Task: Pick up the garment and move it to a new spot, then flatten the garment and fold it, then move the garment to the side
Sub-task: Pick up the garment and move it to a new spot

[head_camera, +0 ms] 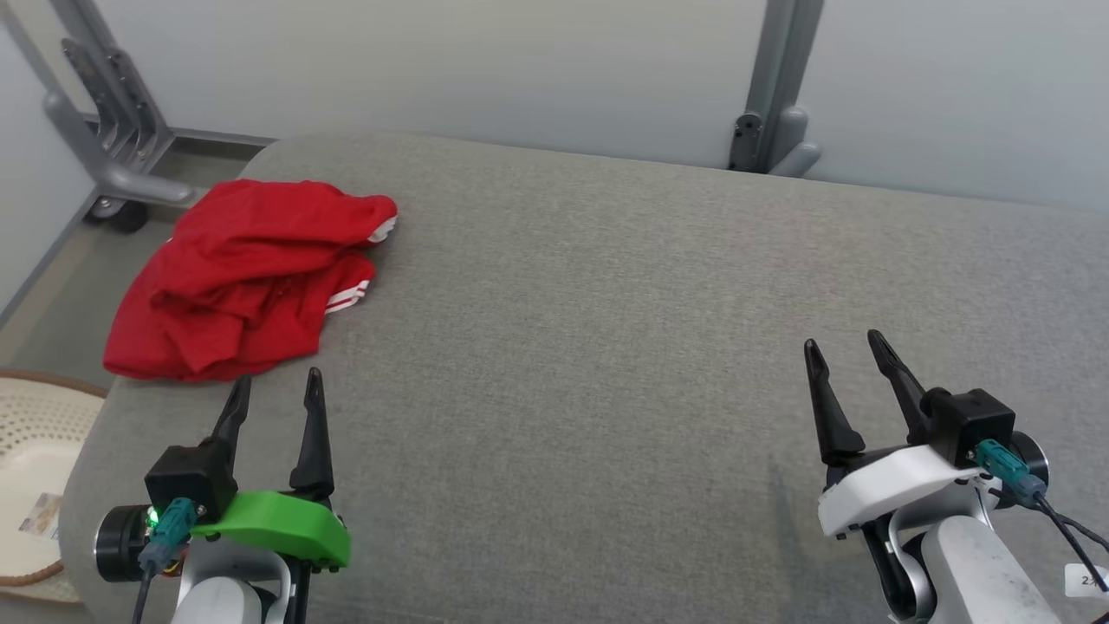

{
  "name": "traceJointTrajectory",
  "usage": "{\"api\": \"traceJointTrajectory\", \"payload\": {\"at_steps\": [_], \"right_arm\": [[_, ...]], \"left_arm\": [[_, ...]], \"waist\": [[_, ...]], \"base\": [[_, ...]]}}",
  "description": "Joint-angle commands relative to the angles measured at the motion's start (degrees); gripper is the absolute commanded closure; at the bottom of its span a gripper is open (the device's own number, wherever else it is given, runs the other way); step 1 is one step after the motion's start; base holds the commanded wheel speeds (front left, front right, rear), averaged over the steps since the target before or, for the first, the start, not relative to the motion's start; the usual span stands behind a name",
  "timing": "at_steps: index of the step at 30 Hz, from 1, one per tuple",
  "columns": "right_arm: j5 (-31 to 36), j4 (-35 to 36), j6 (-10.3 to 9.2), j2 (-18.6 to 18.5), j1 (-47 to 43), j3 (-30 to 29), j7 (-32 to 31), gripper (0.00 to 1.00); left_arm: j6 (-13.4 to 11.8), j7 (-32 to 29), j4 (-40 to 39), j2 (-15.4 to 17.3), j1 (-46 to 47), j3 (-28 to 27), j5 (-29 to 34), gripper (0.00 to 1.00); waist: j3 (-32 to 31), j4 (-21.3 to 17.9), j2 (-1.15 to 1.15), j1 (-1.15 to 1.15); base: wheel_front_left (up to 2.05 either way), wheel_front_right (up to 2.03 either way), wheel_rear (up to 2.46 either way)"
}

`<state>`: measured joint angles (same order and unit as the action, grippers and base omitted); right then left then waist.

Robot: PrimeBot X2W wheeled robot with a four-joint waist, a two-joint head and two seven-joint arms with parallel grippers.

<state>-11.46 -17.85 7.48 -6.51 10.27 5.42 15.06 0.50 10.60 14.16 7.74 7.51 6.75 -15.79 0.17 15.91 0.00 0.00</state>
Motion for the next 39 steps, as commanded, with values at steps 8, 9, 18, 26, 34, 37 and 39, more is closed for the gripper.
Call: {"api": "traceJointTrajectory", "payload": {"at_steps": [8, 9, 18, 26, 34, 37, 39], "right_arm": [[0.48, -0.04, 0.02, 0.22, 0.91, -0.08, 0.25, 0.0], [0.51, -0.03, 0.02, 0.2, 0.93, -0.1, 0.25, 0.0], [0.23, 0.17, 0.02, -0.05, 0.55, -0.08, 0.25, 0.0], [0.56, 0.11, 0.02, 0.15, 0.3, -0.37, 0.25, 0.0], [0.64, 1.29, 0.02, -0.4, 2.02, 0.04, 0.25, 0.0], [0.92, 1.61, 0.02, -0.85, 3.19, 0.61, 0.25, 0.0], [1.01, 1.91, 0.02, -1.16, 4.28, 1.14, 0.25, 0.0]], "left_arm": [[-0.47, 0.39, -0.46, 0.32, -0.68, -0.15, -0.93, 0.0], [-0.5, 0.44, -0.49, 0.35, -0.68, -0.09, -0.98, 0.0], [-0.49, 0.41, -0.2, 0.58, -0.04, 0.33, -1.31, 0.0], [-0.73, 0.55, -0.18, 0.73, 0.45, 0.63, -1.69, 0.0], [0.14, 0.06, -2.31, 0.78, 7.28, 0.28, -3.06, 0.0], [0.92, -0.86, -1.56, 1.4, 12.85, -0.23, -3.9, 0.0], [1.36, -1.9, -0.03, 1.98, 16.64, -0.51, -4.25, 0.0]], "waist": [[0.44, 4.73, 0.0, 0.0], [0.46, 4.83, 0.0, 0.0], [0.41, 5.15, 0.0, 0.0], [0.51, 5.59, 0.0, 0.0], [3.27, 5.58, 0.0, 0.0], [5.76, 4.65, 0.0, 0.0], [7.67, 3.72, 0.0, 0.0]], "base": [[0.0, 0.0, 0.0], [0.0, 0.0, 0.0], [0.0, 0.0, 0.0], [0.0, 0.0, 0.0], [0.0, 0.0, 0.0], [0.0, 0.0, 0.0], [0.0, 0.0, 0.0]]}}
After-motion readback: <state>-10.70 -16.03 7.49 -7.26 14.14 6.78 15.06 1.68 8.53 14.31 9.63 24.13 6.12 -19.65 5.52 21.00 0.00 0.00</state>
